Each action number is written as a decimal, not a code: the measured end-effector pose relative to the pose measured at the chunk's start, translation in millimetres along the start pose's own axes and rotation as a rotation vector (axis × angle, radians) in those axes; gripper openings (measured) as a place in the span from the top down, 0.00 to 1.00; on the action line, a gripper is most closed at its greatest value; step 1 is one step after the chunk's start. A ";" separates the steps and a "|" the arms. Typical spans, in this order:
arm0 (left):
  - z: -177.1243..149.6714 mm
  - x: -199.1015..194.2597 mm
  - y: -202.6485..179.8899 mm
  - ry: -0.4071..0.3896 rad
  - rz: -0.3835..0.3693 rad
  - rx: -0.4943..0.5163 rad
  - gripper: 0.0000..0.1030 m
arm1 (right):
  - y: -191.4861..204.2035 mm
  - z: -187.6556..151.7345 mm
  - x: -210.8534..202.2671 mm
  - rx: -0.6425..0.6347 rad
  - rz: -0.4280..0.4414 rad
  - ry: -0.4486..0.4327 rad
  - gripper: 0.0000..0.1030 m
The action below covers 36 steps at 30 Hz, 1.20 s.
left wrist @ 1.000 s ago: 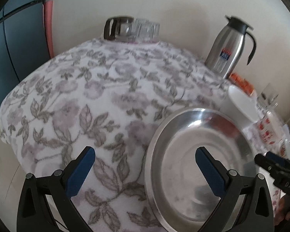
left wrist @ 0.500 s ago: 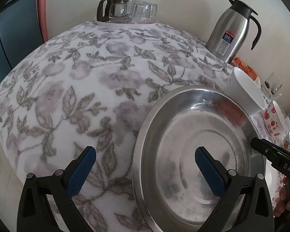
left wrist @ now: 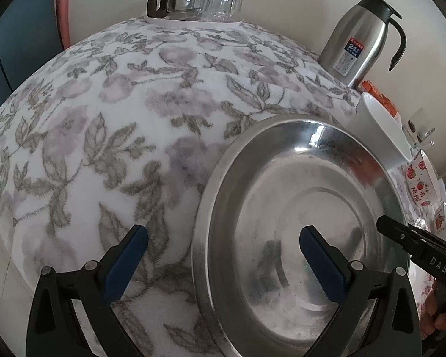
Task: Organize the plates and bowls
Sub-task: 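Close the right gripper on the steel plate rim while the left gripper also clamps it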
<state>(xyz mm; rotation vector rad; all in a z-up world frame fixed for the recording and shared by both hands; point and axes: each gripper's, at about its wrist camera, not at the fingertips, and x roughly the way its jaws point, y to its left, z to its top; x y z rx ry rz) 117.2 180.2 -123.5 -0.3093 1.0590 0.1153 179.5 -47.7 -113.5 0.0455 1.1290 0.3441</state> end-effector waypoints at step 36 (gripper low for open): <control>4.6 -34.7 15.1 -0.029 -0.083 -0.084 0.69 | -6.2 -4.2 -20.1 0.039 0.057 -0.005 0.69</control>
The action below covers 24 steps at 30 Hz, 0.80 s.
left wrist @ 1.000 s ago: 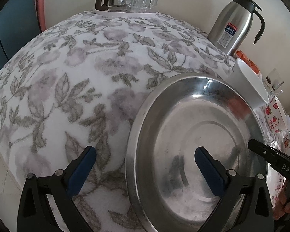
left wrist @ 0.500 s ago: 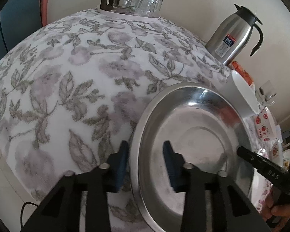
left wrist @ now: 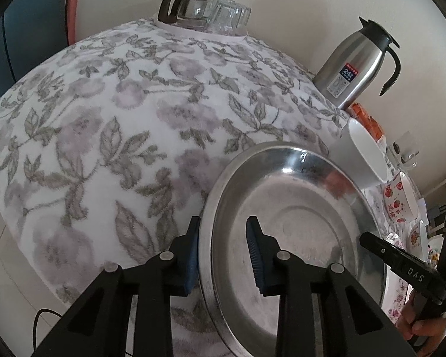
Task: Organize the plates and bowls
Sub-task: 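Close the right gripper on the steel plate rim while the left gripper also clamps it, then lift the steel plate with both grippers and carry it over the pink floral plate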
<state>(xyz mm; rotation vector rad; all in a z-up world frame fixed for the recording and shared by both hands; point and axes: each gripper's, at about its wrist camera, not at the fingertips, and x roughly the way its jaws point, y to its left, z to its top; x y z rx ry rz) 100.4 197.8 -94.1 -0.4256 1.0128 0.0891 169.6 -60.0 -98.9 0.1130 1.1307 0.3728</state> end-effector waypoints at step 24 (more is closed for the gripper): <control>10.4 -77.9 -71.9 -0.123 -0.072 0.066 0.69 | -22.0 -12.8 -113.5 0.023 -0.013 -0.204 0.69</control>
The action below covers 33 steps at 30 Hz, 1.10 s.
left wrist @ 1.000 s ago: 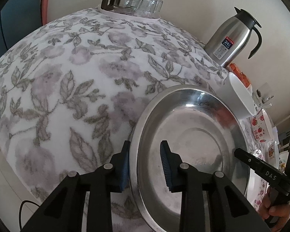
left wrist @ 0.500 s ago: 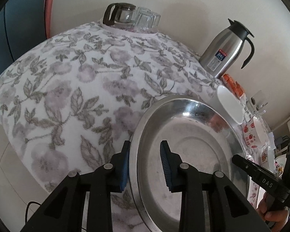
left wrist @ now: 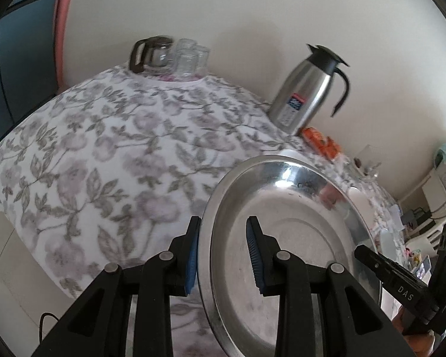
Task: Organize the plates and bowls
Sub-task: 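Lift the steel plate with both grippers and carry it over the pink floral plate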
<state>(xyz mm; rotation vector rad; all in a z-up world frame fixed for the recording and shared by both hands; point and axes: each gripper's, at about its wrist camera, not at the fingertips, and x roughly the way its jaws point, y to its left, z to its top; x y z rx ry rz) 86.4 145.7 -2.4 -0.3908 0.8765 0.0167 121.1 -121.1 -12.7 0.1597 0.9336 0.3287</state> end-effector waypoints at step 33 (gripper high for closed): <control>-55.3 39.4 -199.2 0.141 -0.122 0.233 0.69 | -176.1 -86.0 -100.2 0.460 -0.217 -0.124 0.68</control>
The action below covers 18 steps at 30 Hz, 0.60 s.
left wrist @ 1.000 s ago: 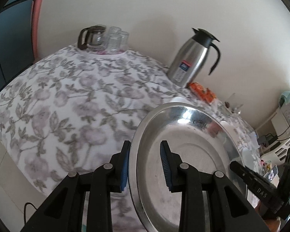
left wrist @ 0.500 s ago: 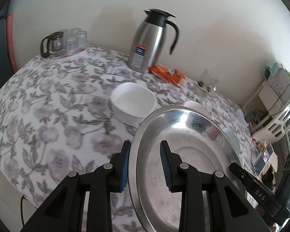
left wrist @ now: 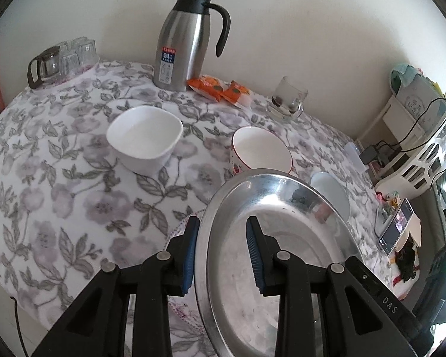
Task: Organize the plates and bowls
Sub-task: 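Lift the steel plate with both grippers and carry it over the pink floral plate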
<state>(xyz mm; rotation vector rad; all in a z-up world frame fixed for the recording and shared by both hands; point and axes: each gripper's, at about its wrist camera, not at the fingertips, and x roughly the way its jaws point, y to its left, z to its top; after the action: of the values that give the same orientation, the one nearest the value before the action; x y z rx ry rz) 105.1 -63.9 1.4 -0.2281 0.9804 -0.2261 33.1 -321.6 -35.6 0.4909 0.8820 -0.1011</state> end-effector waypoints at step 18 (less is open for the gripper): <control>-5.7 29.2 52.9 0.058 -0.018 -0.173 0.69 | 32.5 -11.4 32.5 -0.135 -0.062 0.059 0.68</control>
<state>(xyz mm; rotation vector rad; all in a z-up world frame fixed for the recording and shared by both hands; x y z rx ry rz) 120.5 -22.5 -40.3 -0.3909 1.0570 -0.1651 54.9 -284.0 -54.3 0.3422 0.9557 -0.0832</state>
